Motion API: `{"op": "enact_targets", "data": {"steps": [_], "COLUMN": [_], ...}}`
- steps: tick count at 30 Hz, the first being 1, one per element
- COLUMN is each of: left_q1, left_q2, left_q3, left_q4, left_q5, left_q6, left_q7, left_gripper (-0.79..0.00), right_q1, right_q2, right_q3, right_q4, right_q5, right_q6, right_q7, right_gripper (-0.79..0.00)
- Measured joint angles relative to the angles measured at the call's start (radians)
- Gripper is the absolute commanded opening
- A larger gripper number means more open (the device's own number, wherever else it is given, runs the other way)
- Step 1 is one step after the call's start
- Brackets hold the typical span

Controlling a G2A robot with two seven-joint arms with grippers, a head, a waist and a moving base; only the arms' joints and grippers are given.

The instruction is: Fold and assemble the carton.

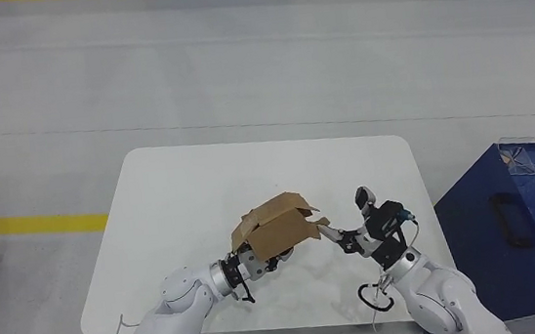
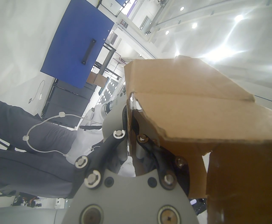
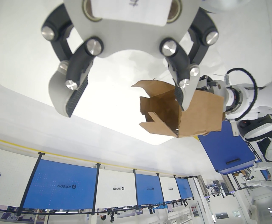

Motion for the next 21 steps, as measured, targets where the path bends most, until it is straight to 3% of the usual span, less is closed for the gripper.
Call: {"op": "enact_targets", "data": {"steps": [7,16,21], "left_q1": [0.005,0.013,0.037], "left_q2": [-0.001,-0.002,0.005], "left_q3": [-0.006,-0.016,-0.026], "left_q4": [-0.006,-0.012,-0.055], "left_q5": [-0.005,-0.022,0.070], "left_q6": [-0.022,-0.044,-0.127], "left_q7": [-0.023,-0.023,0.011], "left_gripper": [-0.785,-0.785,-0.785], "right_q1": [0.010,0.017,0.025], "right_q2": [-0.005,-0.001,-0.003], "right_q3": [-0.041,0.025,0.030], "right_q4": [-0.005,-0.004,-0.006], "right_q5": [-0.036,-0.019,-0.012], "right_q6": [0.013,0.037,0.045], "right_q7": [0.017,0.064,0.071], "right_gripper": [0.000,0.000,0.000]}}
